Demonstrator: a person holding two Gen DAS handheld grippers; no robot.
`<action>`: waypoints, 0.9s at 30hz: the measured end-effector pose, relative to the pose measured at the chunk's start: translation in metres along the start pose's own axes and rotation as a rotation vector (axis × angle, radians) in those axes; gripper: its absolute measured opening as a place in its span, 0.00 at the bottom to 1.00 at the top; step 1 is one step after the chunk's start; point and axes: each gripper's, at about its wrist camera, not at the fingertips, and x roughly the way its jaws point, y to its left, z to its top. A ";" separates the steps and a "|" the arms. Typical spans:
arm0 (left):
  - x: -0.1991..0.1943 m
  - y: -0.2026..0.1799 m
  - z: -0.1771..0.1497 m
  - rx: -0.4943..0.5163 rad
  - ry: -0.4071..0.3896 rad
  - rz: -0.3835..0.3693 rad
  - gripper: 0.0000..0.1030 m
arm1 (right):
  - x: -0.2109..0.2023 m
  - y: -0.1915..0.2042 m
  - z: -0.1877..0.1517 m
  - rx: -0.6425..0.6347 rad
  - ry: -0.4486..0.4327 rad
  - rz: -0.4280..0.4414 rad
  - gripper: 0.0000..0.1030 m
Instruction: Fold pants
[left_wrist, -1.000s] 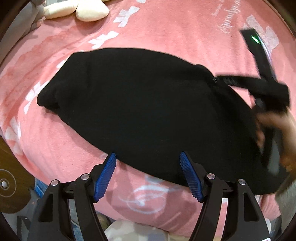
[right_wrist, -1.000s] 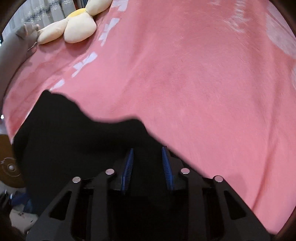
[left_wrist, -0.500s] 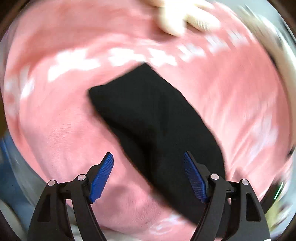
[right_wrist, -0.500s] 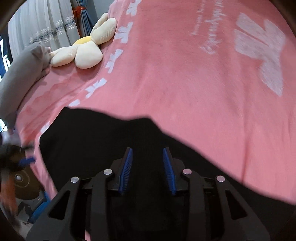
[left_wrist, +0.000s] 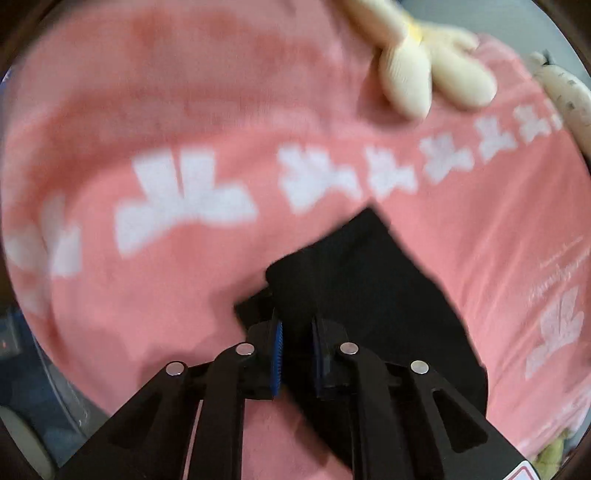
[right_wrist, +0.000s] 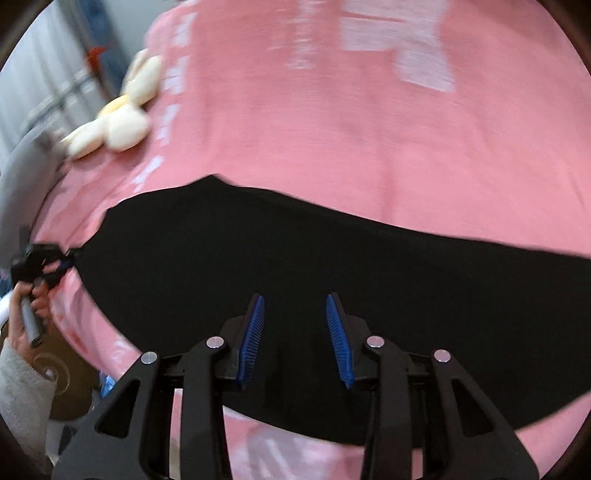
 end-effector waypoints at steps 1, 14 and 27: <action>0.000 0.001 -0.004 0.002 0.008 0.014 0.15 | -0.006 -0.013 -0.002 0.013 -0.003 -0.030 0.34; -0.074 -0.108 -0.126 0.396 -0.123 0.106 0.67 | -0.166 -0.296 -0.053 0.488 -0.135 -0.528 0.52; -0.067 -0.210 -0.268 0.696 0.071 0.026 0.69 | -0.170 -0.313 -0.025 0.433 -0.212 -0.311 0.11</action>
